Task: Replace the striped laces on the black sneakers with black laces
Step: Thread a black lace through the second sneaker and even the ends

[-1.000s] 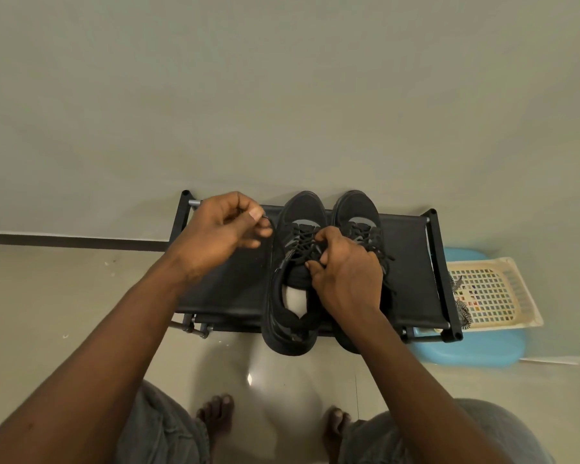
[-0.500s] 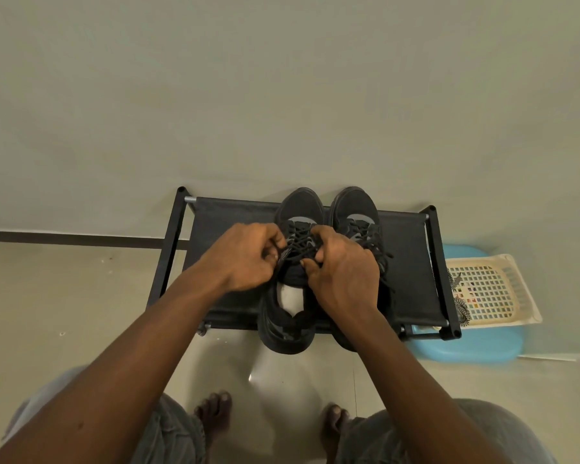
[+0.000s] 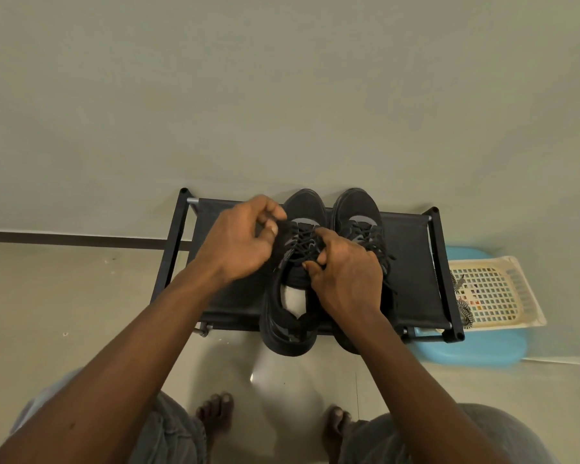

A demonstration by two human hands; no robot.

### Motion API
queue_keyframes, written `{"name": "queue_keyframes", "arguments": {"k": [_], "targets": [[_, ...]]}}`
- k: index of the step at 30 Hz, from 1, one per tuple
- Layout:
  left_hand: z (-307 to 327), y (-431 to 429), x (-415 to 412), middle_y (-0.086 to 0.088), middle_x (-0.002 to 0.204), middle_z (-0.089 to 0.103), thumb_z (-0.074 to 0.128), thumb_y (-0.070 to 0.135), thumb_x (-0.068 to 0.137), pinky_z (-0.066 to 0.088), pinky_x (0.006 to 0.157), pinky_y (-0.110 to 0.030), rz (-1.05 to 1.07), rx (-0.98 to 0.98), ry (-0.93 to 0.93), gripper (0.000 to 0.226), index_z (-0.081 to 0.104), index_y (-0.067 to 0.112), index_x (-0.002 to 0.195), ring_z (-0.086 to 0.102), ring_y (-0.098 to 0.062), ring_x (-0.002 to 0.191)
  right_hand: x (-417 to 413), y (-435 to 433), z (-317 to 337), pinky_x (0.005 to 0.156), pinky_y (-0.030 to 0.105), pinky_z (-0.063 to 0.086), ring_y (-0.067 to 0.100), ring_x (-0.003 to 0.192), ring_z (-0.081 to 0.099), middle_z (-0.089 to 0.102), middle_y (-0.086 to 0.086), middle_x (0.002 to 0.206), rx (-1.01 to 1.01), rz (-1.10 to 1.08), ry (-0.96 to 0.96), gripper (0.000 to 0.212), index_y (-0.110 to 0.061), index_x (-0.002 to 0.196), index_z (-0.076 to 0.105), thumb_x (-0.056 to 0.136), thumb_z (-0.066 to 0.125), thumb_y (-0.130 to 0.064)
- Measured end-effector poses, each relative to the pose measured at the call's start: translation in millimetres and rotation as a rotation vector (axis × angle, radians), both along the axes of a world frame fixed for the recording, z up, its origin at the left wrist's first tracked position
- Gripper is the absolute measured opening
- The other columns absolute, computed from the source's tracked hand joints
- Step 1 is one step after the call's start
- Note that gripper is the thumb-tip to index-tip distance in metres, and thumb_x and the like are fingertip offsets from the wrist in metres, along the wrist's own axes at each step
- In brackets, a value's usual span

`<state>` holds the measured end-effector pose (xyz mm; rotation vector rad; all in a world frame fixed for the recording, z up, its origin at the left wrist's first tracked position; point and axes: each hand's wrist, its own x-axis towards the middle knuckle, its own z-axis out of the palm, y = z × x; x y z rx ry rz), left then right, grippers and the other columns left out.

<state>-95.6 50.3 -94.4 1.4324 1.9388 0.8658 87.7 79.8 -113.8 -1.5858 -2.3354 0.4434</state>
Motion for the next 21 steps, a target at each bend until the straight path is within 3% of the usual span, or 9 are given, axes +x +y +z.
{"name": "queue_keyframes", "arguments": {"k": [2,6,9,11,13,15,17,21], "targets": [[2.2,4.4,-5.7,0.009,0.086,0.064,0.06,0.004,0.1,0.044,0.061,-0.013,0.18,0.106,-0.211,0.027,0.07,0.026,0.113,0.057,0.003,0.065,0.5,0.5,-0.2,0.095,0.043,0.049,0.024,0.103,0.067,0.072,-0.003,0.101,-0.007,-0.006,0.007,0.06,-0.024,0.141,0.055,0.087,0.078,-0.038],[11.4,7.9,-21.3,0.003,0.072,0.053,0.053,-0.009,0.099,0.026,0.041,-0.018,0.51,0.287,-0.814,0.03,0.069,0.011,0.115,0.033,-0.003,0.043,1.5,1.0,-0.8,0.095,0.043,0.05,0.023,0.102,0.067,0.072,-0.004,0.099,-0.009,-0.007,0.009,0.058,-0.024,0.139,0.057,0.087,0.078,-0.038],[12.0,5.3,-39.5,-0.001,0.078,0.054,0.049,-0.008,0.098,0.023,0.039,-0.019,0.583,0.275,-0.944,0.03,0.068,0.012,0.11,0.032,-0.004,0.042,1.2,1.4,-1.8,0.094,0.043,0.05,0.023,0.102,0.066,0.071,-0.004,0.099,-0.022,-0.008,0.014,0.057,-0.023,0.139,0.058,0.087,0.077,-0.037],[10.0,2.4,-45.5,-0.004,0.076,0.049,0.05,-0.004,0.097,0.023,0.038,-0.018,0.516,0.178,-0.805,0.029,0.071,0.014,0.106,0.033,-0.005,0.042,0.8,1.8,-2.9,0.093,0.043,0.051,0.024,0.101,0.066,0.071,-0.002,0.099,-0.021,-0.006,0.016,0.054,-0.021,0.136,0.06,0.088,0.076,-0.037],[8.5,-1.7,-42.6,0.001,0.072,0.056,0.06,0.004,0.098,0.032,0.041,-0.015,0.363,0.034,-0.528,0.02,0.074,0.019,0.102,0.044,-0.003,0.047,0.6,1.8,-3.6,0.091,0.043,0.052,0.024,0.1,0.066,0.071,-0.001,0.099,-0.015,-0.002,0.018,0.048,-0.02,0.131,0.063,0.088,0.075,-0.036],[5.9,-6.1,-33.7,0.014,0.076,0.066,0.071,0.016,0.097,0.045,0.059,-0.012,0.093,-0.122,-0.238,0.012,0.074,0.024,0.104,0.059,0.003,0.064,0.5,1.6,-3.4,0.091,0.041,0.051,0.024,0.101,0.066,0.071,-0.001,0.101,-0.016,0.002,0.011,0.043,-0.02,0.128,0.064,0.089,0.074,-0.036],[2.4,-7.4,-22.8,0.015,0.082,0.067,0.074,0.022,0.095,0.049,0.072,-0.021,-0.173,-0.293,0.009,0.014,0.072,0.029,0.107,0.062,-0.001,0.075,0.8,2.0,-3.6,0.091,0.041,0.05,0.024,0.102,0.066,0.072,0.0,0.104,-0.007,0.006,0.004,0.041,-0.02,0.126,0.065,0.089,0.073,-0.036],[-1.0,-0.7,-10.2,0.012,0.08,0.063,0.071,0.026,0.097,0.041,0.064,-0.024,-0.287,-0.364,0.237,0.006,0.068,0.03,0.094,0.058,-0.005,0.073,1.9,2.8,-3.0,0.093,0.042,0.051,0.025,0.103,0.066,0.072,0.001,0.106,-0.011,0.008,0.023,0.043,-0.021,0.127,0.065,0.088,0.075,-0.036]]}}
